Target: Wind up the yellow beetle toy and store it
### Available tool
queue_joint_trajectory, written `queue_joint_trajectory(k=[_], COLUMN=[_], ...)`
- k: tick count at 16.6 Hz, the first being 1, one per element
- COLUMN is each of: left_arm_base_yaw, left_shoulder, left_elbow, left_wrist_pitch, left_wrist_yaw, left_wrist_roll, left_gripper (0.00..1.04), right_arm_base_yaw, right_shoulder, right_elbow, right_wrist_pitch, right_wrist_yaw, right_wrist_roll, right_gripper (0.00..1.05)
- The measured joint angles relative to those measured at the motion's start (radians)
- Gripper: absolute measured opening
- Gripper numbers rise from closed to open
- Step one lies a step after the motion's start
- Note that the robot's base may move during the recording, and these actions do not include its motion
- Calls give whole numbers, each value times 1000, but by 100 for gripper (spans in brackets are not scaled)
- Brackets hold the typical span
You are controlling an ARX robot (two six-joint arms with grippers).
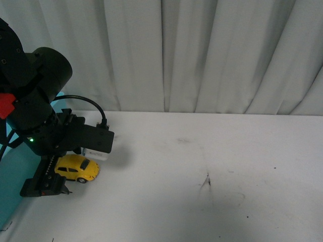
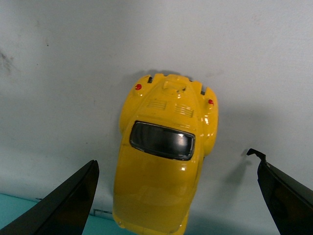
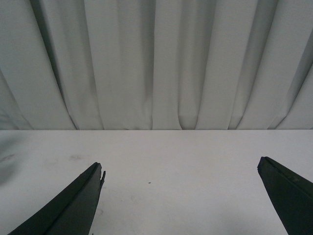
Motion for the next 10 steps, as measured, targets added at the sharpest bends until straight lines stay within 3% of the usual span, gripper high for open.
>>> queue_joint_trajectory(k=[3, 8, 10], left_arm_base_yaw=[0, 3, 2], left_shoulder=[26, 45, 45], left_elbow=[19, 54, 60], left_wrist_pitch=[0, -12, -14], left_wrist_yaw=[-16, -36, -36], left_wrist_roll=[50, 84, 79], left_gripper=[96, 47, 41], right_arm_base_yaw=[0, 0, 0], right_shoulder=[0, 0, 0], right_elbow=[0, 0, 0], right_wrist_pitch=[0, 0, 0], right_wrist_yaw=[0, 0, 0], right_wrist_roll=[0, 0, 0], right_gripper=[98, 98, 98])
